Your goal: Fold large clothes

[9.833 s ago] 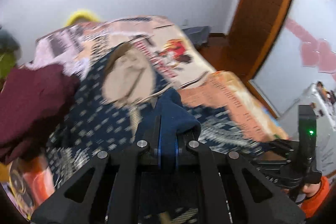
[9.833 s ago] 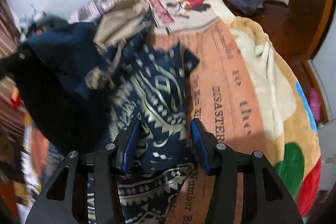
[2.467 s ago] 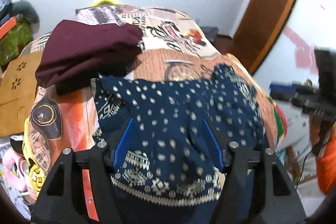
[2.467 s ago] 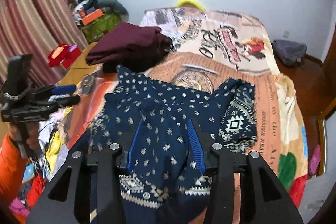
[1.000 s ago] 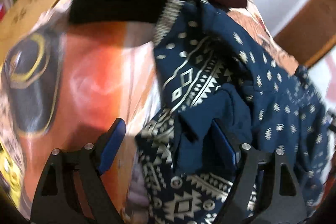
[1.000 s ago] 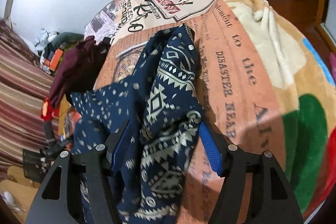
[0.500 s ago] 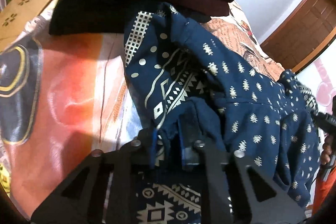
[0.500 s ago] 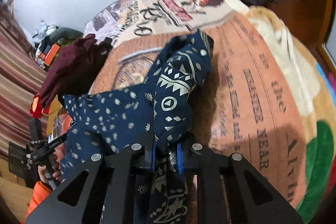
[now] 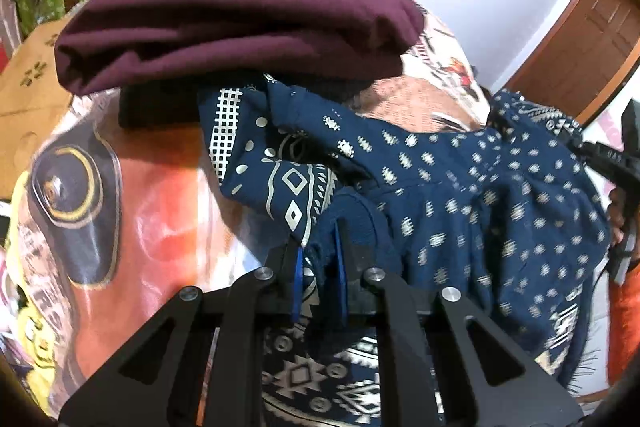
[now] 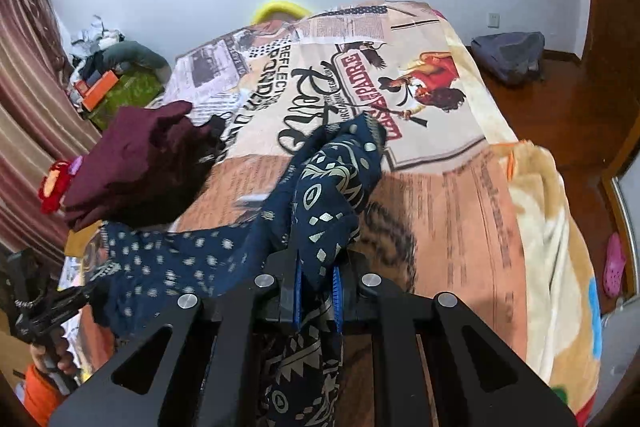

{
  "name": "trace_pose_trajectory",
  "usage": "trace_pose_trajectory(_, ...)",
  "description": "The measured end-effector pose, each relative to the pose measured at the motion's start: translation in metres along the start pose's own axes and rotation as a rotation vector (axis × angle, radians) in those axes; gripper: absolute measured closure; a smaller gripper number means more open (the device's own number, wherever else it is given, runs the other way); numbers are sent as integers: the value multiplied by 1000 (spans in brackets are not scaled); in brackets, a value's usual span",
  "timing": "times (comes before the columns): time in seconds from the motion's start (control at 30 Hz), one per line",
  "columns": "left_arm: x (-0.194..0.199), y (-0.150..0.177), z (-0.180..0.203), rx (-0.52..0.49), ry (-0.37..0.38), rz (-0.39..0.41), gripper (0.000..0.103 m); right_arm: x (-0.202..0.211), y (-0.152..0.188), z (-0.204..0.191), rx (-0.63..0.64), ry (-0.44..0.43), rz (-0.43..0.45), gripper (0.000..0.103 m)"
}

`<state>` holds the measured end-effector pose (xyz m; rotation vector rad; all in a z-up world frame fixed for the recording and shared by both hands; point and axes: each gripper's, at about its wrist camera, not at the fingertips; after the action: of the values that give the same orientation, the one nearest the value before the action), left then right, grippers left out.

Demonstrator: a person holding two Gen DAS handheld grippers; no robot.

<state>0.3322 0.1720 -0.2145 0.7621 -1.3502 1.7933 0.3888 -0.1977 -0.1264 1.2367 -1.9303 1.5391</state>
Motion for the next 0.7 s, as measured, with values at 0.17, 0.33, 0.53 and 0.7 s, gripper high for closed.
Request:
trace_pose_trajectory(0.17,-35,1,-24,26,-56,-68,87,-45,4,26,-42,46,-97,91)
trace_pose_trajectory(0.33,-56,10,-42,85,-55,-104,72,-51,19,42,-15,113,-146,83)
trace_pose_trajectory(0.53,-33,14,-37,37,-155,-101,57,-8,28,46,-3,141,-153,66)
trace_pose_trajectory(0.7,-11,28,-28,8,-197,-125,48,36,43,29,57,100,-132,47)
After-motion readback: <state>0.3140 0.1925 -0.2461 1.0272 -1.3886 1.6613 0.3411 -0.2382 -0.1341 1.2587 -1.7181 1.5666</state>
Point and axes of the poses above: each gripper's, at about its wrist camera, not at the fingertips, and x roughly against the way its jaws point, z to its right, y to its underside, and after that the axes turned 3 degrees about -x, right-handed
